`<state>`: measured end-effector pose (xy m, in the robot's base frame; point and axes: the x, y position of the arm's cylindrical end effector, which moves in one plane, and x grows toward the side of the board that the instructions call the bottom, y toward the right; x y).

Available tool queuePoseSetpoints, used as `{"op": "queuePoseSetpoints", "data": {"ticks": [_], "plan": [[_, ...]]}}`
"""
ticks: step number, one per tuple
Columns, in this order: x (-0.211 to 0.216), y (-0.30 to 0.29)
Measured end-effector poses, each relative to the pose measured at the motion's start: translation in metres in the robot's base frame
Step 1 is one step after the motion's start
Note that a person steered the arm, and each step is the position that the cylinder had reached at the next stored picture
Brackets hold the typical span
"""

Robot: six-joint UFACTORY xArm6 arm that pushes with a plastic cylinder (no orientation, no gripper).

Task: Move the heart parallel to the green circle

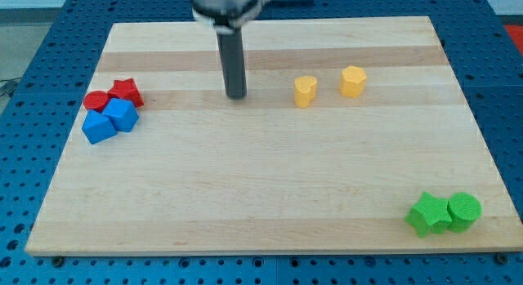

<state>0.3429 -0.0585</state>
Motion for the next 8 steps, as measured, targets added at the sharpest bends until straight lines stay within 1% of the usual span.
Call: {"op": "queuePoseSetpoints", "data": {"ticks": [1, 2, 3, 4, 5, 6, 7, 8], "plan": [[-0.025, 0.058], [-0.008, 0.082], [0.038, 0.091], [0.069, 0.105], [0.085, 0.136], [0.08, 0.134], [0.077, 0.102], [0.079, 0.152]]}}
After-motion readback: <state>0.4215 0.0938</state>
